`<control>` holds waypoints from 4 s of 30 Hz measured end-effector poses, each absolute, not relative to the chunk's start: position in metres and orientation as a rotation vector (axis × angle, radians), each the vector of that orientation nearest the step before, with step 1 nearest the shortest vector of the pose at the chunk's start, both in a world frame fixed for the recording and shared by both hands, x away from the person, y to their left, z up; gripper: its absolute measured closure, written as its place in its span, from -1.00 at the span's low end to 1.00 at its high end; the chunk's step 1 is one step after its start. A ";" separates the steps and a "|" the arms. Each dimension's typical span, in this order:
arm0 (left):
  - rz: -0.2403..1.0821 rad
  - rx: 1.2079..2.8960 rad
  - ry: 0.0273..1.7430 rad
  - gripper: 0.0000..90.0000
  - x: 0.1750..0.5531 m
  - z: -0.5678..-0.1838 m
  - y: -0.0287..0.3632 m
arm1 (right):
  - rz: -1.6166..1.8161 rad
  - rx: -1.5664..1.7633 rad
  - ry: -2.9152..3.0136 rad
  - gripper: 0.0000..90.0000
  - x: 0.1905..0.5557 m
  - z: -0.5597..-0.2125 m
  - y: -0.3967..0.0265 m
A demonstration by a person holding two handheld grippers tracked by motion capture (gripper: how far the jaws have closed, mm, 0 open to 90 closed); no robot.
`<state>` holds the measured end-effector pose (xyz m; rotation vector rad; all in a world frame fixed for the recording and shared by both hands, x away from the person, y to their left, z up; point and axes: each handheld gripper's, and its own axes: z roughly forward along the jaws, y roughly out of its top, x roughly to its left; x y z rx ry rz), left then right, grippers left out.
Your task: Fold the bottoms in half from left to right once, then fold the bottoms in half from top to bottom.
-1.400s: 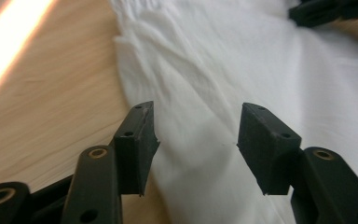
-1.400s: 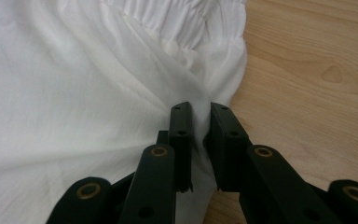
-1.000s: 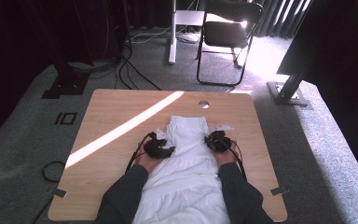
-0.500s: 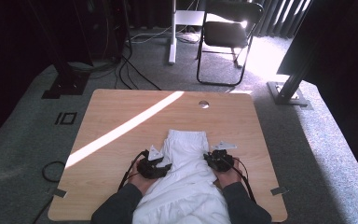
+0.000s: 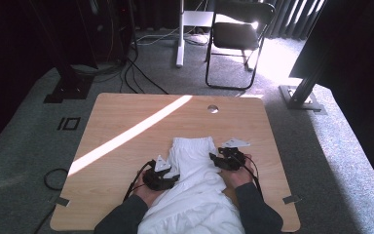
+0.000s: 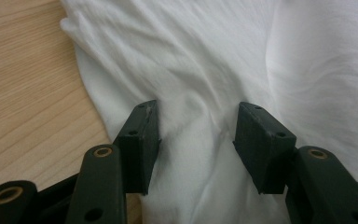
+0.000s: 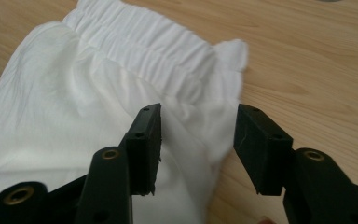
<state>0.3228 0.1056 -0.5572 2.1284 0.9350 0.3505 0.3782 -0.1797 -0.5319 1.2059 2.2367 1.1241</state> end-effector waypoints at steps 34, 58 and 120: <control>0.314 2.121 0.934 0.07 0.326 -0.557 0.107 | 1.027 1.311 2.252 0.38 0.413 -0.554 -0.165; 0.280 2.051 1.094 -0.25 0.417 -0.538 0.104 | 1.074 1.352 2.270 0.72 0.413 -0.554 -0.166; 0.359 2.069 0.987 0.83 0.434 -0.484 0.102 | 1.125 1.222 2.201 0.89 0.430 -0.500 -0.165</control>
